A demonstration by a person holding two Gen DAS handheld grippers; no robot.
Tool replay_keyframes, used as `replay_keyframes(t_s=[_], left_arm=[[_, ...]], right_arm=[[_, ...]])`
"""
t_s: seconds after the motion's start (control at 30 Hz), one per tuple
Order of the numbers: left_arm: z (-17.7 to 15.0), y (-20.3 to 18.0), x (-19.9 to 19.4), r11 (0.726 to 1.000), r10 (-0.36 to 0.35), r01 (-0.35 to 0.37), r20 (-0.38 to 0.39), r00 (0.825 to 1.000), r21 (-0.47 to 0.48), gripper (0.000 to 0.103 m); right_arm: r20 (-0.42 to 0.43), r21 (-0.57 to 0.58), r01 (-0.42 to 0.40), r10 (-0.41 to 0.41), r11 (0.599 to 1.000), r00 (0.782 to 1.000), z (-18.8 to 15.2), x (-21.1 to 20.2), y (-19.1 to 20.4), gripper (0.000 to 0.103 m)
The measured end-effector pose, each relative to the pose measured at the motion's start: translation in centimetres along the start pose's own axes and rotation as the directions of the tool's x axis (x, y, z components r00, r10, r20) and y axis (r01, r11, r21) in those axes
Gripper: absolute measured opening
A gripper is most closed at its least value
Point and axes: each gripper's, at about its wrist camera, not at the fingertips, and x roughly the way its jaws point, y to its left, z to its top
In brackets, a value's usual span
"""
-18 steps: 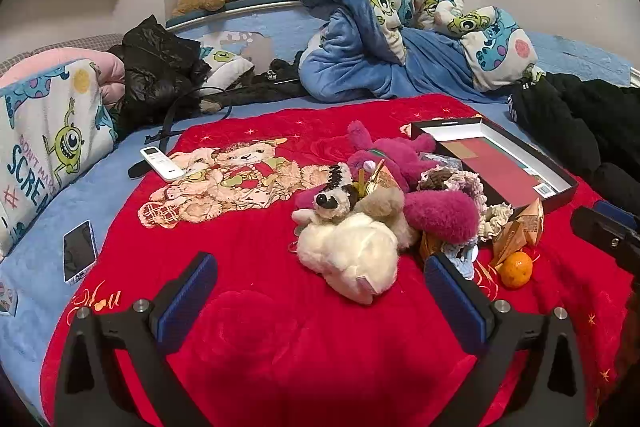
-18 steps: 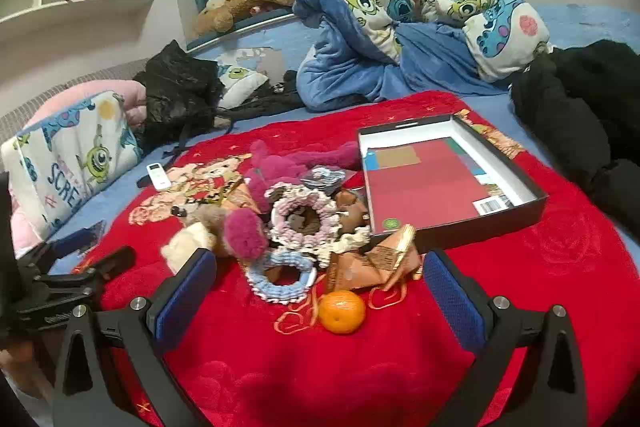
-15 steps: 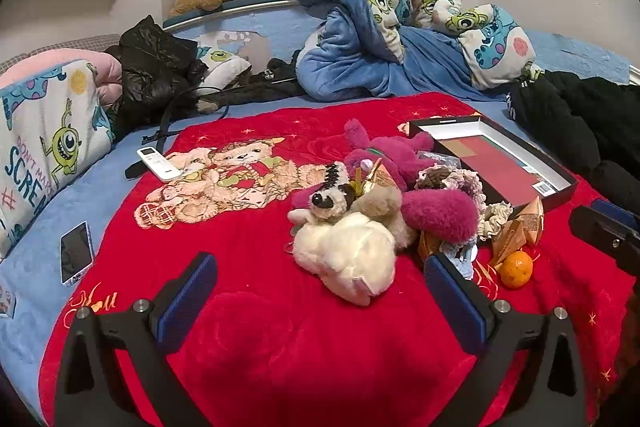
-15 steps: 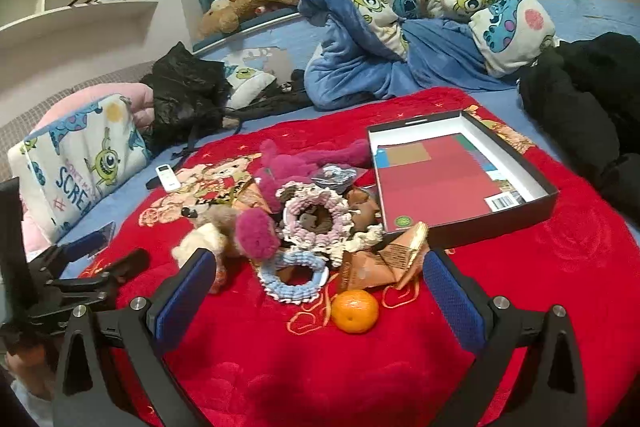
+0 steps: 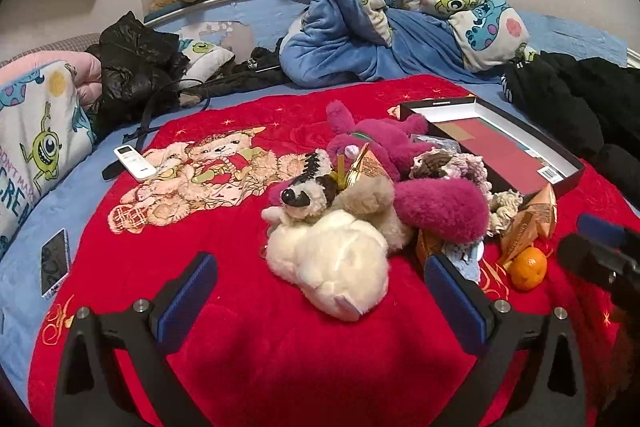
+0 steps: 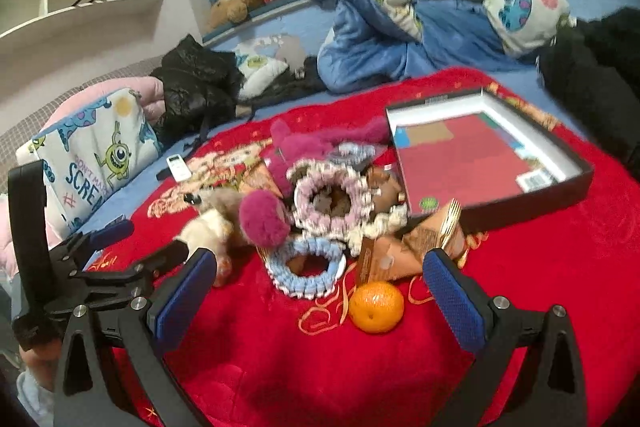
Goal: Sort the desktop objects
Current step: 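Move the left gripper to the cream plush toy while the right gripper approaches the mandarin orange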
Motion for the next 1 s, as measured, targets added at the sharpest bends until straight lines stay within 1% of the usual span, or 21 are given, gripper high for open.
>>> replay_keyframes(t_s=[0.17, 0.23, 0.4, 0.5, 0.6, 0.67, 0.73, 0.83, 0.9, 1.0], left_arm=[[0.0, 0.0, 1.9, 1.0, -0.009, 0.009, -0.035, 0.999, -0.008, 0.103], [-0.2, 0.2, 2.6, 1.0, -0.019, 0.018, -0.051, 0.999, -0.018, 0.103], [-0.1, 0.8, 3.9, 0.997, -0.031, 0.026, -0.068, 0.997, -0.071, 0.103], [0.4, 0.7, 4.9, 0.995, -0.049, 0.043, -0.074, 0.996, -0.088, 0.103], [1.6, -0.2, 6.2, 0.998, -0.036, 0.032, -0.085, 0.996, -0.058, 0.103], [1.5, -0.5, 6.4, 0.998, -0.039, 0.034, -0.094, 0.995, -0.051, 0.103], [1.1, -0.7, 6.3, 0.997, -0.053, 0.049, -0.086, 0.995, -0.057, 0.103], [0.7, -1.0, 6.6, 0.999, -0.046, 0.043, -0.105, 0.993, -0.033, 0.103], [0.5, -0.9, 6.8, 0.999, -0.047, 0.043, -0.118, 0.992, -0.033, 0.103], [0.2, -0.4, 7.3, 0.995, -0.09, 0.081, -0.145, 0.985, -0.062, 0.103]], right_arm=[[-0.034, 0.024, 0.005, -0.004, 1.0, 0.999, -0.2, 1.0, -0.7, 0.103], [-0.061, 0.034, 0.005, -0.003, 0.999, 0.998, -0.4, 1.6, -0.9, 0.099], [-0.128, 0.068, 0.009, 0.0, 0.998, 0.992, -1.0, 3.2, -1.7, 0.08], [-0.146, 0.072, 0.03, -0.019, 0.997, 0.989, -1.2, 3.7, -2.1, 0.075], [-0.17, 0.085, 0.041, -0.026, 0.996, 0.985, -1.3, 4.3, -2.4, 0.071], [-0.195, 0.086, 0.046, -0.029, 0.995, 0.98, -1.6, 4.8, -2.6, 0.071], [-0.209, 0.087, 0.06, -0.04, 0.994, 0.977, -1.9, 5.1, -2.8, 0.07], [-0.209, 0.082, 0.072, -0.053, 0.994, 0.976, -2.0, 5.1, -2.8, 0.068], [-0.209, 0.079, 0.076, -0.058, 0.994, 0.976, -2.1, 5.0, -2.8, 0.067], [-0.206, 0.086, 0.075, -0.056, 0.993, 0.977, -2.1, 5.0, -2.9, 0.066]])
